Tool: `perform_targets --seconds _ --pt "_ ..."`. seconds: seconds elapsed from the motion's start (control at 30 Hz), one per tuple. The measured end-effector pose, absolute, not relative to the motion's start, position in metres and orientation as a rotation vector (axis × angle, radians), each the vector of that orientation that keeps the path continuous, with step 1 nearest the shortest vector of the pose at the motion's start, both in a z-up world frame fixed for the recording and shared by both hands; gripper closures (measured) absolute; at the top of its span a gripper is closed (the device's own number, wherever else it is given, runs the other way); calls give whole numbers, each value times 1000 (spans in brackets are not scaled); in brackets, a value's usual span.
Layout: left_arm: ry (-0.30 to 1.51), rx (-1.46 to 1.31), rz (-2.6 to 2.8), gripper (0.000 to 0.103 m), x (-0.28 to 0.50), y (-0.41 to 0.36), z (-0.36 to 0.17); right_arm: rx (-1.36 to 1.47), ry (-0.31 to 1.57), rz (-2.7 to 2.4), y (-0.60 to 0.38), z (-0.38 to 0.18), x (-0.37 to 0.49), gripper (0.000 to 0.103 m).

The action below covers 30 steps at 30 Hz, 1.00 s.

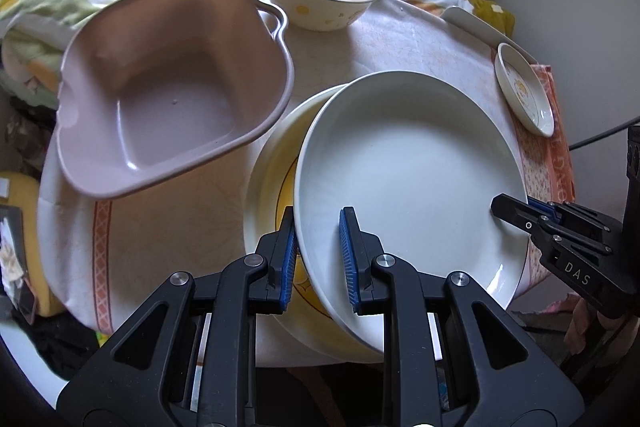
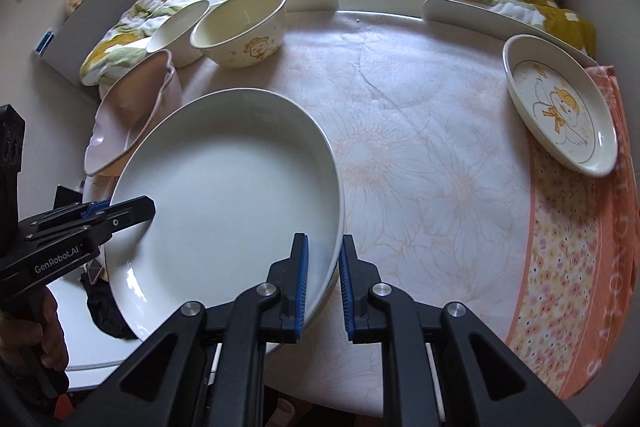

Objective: Organize plates and bowls
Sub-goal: 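Carry the white plate onto the yellow duck plate and open both grippers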

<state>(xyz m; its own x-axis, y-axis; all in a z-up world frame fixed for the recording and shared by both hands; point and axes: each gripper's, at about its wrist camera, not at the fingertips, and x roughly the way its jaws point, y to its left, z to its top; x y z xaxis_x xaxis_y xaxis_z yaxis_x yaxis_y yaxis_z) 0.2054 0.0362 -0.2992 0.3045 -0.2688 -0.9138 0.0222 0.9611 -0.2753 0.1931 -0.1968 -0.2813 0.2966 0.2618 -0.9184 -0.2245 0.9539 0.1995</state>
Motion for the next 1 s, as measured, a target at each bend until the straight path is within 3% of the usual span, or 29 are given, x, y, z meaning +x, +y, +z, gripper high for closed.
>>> perform_targets --seconds 0.47,1.0 --pt "1284 -148 -282 85 213 28 -317 76 1211 218 -197 -289 172 89" --pt "1229 190 -164 85 204 -3 -312 -4 1182 223 -186 -285 171 89"
